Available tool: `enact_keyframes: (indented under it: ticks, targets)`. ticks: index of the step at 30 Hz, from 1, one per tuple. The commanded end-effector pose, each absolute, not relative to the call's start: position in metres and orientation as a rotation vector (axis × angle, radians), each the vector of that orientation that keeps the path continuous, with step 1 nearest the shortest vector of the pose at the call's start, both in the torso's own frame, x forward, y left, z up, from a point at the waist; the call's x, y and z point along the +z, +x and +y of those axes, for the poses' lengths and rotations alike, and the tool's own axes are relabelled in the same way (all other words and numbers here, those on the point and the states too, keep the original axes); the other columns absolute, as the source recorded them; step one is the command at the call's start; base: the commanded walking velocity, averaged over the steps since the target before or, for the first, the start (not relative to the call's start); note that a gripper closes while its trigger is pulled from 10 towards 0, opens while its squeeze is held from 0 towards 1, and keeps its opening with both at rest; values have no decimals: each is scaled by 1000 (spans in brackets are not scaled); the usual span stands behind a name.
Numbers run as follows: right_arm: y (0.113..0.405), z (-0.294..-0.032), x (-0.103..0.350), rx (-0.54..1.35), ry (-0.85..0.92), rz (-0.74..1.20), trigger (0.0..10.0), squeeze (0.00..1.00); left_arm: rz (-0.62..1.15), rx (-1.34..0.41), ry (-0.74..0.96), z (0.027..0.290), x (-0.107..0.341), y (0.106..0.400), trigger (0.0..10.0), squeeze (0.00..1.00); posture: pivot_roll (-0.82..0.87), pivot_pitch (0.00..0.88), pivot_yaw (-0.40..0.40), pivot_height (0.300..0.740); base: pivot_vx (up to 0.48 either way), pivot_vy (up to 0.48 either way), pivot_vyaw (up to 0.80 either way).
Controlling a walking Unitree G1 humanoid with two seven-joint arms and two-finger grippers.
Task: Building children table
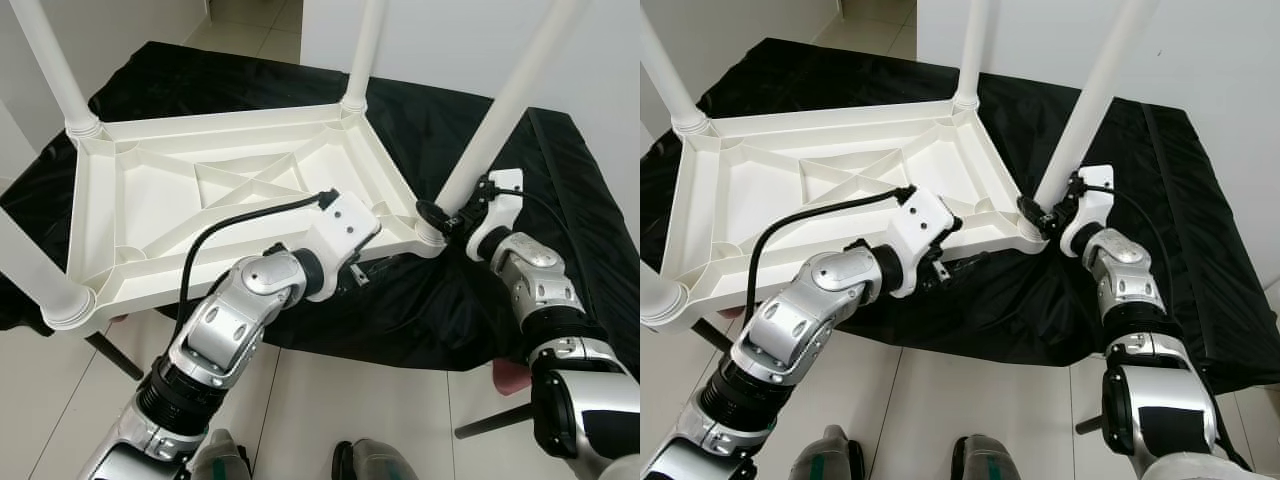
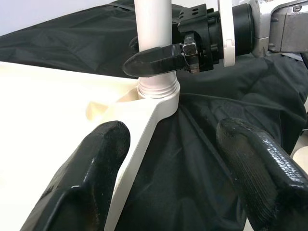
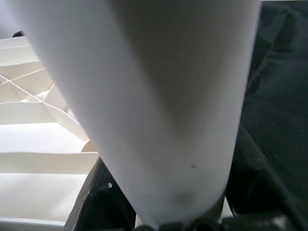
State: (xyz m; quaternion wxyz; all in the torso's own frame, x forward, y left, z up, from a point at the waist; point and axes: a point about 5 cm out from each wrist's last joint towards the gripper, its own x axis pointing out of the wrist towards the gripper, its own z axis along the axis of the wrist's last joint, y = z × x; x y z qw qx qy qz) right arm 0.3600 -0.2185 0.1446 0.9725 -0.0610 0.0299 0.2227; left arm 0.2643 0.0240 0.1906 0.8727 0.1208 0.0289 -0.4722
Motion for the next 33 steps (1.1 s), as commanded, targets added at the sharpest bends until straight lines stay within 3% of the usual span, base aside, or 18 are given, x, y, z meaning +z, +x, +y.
enact_keyframes:
  ticks: [1,10,11,14,23,27,33]
  targets:
    - [357,-219,131,419,-97,105,0,0,68,-986,250,24,190,262,10000,0,-19,29,-41,740,0,0,0]
    - [361,-224,131,186,-50,75,0,0,68,-988,246,24,190,261,10000,0,-26,32,-45,740,0,0,0]
    - [362,-225,130,81,-9,66,0,0,67,-989,245,23,190,261,10000,0,-26,33,-46,740,0,0,0]
    - [361,-225,129,-2,22,63,0,0,67,-989,244,23,190,261,10000,0,-28,31,-46,740,0,0,0]
    - [343,-200,125,-411,63,19,0,0,70,-989,241,23,189,260,10000,0,-24,29,-51,740,0,0,0]
    - [341,-183,124,-463,77,26,0,0,70,-989,241,22,189,260,10000,0,-25,32,-50,740,0,0,0]
    - [343,-184,125,-452,65,30,0,0,69,-990,240,22,189,260,10000,0,-25,32,-54,740,0,0,0]
